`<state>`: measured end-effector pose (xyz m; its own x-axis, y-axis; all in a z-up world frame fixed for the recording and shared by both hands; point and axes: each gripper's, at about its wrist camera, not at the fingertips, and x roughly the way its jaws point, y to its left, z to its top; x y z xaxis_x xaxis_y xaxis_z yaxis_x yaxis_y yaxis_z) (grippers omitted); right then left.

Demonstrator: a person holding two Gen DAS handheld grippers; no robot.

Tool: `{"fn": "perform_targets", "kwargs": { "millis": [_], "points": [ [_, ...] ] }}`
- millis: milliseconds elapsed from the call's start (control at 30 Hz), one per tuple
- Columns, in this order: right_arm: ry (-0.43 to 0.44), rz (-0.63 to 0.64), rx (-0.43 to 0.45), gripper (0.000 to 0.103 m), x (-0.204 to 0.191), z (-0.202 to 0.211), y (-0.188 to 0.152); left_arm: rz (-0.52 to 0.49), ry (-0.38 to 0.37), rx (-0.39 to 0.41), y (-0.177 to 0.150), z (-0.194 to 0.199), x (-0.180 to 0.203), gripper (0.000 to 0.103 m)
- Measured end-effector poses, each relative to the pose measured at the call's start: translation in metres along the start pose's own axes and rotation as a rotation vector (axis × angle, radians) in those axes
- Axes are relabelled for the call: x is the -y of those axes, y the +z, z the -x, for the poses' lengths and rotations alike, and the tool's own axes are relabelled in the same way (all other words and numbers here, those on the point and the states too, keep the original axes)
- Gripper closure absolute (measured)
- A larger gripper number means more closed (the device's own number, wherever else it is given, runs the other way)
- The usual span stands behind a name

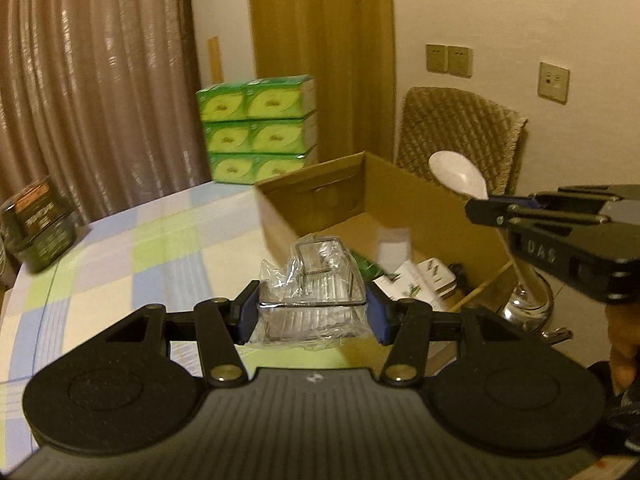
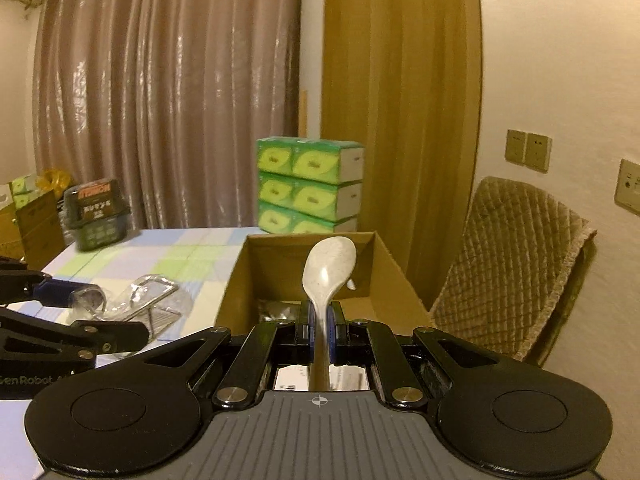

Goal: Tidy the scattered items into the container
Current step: 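Lift and carry the wire rack and spoon over the cardboard box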

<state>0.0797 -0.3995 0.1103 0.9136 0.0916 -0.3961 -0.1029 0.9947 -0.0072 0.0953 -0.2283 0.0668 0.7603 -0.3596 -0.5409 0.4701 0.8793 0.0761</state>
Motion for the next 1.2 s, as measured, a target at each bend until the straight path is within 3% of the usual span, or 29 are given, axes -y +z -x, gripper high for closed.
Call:
{"fn": "perform_targets", "kwargs": {
  "millis": [700, 1200],
  "points": [
    [-0.022, -0.053, -0.019, 0.100, 0.040, -0.019, 0.002, -0.010, -0.074, -0.016, 0.026, -0.043, 0.030, 0.054],
    [0.016, -0.095, -0.078, 0.100, 0.066, -0.072, 0.020, 0.091, -0.090, -0.037, 0.057, -0.099, 0.019, 0.054]
  ]
}}
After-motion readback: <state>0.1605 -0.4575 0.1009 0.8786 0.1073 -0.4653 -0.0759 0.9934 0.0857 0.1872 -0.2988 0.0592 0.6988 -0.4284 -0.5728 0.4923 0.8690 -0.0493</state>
